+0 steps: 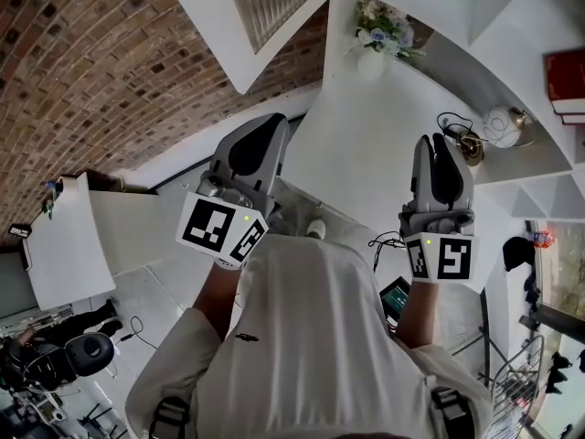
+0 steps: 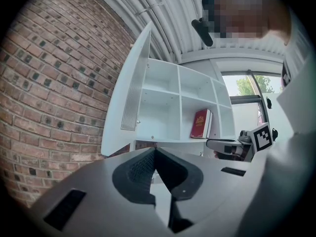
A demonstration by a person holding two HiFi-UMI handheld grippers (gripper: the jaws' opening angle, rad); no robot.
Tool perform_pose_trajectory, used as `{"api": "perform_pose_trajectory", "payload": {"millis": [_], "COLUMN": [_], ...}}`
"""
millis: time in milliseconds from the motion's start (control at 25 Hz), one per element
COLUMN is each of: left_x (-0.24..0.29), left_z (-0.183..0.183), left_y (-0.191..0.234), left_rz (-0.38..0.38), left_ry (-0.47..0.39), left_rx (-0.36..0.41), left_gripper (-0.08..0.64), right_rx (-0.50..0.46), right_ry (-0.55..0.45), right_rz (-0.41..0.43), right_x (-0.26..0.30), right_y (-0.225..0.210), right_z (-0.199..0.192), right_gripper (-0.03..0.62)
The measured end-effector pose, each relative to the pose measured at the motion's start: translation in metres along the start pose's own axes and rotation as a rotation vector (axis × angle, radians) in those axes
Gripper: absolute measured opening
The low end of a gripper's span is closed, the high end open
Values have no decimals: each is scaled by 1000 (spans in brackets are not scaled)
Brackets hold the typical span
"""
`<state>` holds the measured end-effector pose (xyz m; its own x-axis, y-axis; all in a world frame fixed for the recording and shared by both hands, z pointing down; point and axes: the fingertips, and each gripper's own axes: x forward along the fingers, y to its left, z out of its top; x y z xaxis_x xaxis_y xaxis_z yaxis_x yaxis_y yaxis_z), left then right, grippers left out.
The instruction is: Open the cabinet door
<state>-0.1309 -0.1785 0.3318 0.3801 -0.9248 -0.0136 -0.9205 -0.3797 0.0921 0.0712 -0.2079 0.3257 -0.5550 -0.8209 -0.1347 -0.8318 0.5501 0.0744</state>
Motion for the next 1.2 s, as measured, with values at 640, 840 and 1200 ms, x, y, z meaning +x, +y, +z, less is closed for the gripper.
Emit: {"api": "perform_pose_trajectory", "payload": {"millis": [640,840,1200], "left_x": [6,7,7], "left_z": [-5,-7,-10], "left_y": [-2,-2,0], "left_rz": [-15,-13,-11], "left_ry": [12,16,19], "left_rx": [-5,-9,-15], "left_gripper": [9,9,9], "right_rx": [-3,-2,6], "right_ry": [8,8,13], "right_rz": [-17,-18,-16], "right_x": [-1,0,1], "right_y": [-5,-5,-4], "right_z": [-1,-1,-4], "right_gripper": [25,25,25]}}
